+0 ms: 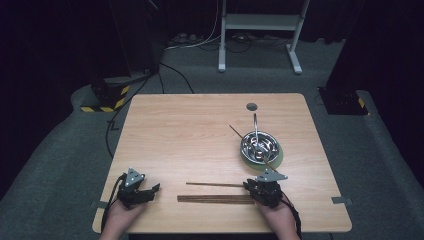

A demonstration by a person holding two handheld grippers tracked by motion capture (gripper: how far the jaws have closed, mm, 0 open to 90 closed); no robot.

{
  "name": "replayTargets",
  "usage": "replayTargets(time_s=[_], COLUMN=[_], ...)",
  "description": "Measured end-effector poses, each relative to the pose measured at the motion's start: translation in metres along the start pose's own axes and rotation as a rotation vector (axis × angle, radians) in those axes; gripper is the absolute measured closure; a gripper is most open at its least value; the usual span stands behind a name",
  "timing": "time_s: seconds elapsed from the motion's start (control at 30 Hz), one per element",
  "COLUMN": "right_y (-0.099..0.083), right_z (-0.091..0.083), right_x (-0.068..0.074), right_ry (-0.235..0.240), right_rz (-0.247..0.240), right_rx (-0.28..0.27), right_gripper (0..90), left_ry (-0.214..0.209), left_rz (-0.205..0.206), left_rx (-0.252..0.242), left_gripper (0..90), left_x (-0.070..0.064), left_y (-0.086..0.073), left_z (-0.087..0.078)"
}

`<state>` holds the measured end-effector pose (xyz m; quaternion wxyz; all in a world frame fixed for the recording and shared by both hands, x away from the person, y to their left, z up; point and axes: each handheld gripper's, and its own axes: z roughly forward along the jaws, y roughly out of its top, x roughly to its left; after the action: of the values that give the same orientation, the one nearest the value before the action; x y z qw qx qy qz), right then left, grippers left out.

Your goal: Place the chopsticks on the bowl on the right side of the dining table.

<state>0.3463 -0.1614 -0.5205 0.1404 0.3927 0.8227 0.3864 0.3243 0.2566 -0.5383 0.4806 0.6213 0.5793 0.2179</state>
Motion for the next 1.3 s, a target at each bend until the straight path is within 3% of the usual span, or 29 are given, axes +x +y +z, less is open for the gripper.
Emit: replayTargets(time_s=[0.1, 0.53, 0.97, 1.3], right_y=[0.0000, -0.0039, -0.0016, -0.0015], right_z=[-0.0002, -0.0032, 0.0002, 0.0013], right_x=[-0.0001, -0.0039, -0.0001, 0.0029], right_ry=[-0.029, -0.038, -0.014, 0.021], right_rz=[-0.008, -0.004, -0.036, -0.073], right_rx=[-0.003, 0.013, 0.014, 0.013], right_gripper=[74.3, 64.1, 77.7, 82.5], left_ry=[0.000, 0.001, 0.001, -0.002], left_rz=[0.000, 0.002, 0.000, 0.010], left_rx=[0.000, -0.001, 0.000, 0.003], left_gripper=[27.1, 27.1, 27.3, 27.3], left_x=[0.0000, -0.0002, -0.0001, 0.0004], left_y=[0.0000, -0.0001, 0.0000, 0.0002], left_z=[0.0000, -0.0001, 0.0000, 0.0001])
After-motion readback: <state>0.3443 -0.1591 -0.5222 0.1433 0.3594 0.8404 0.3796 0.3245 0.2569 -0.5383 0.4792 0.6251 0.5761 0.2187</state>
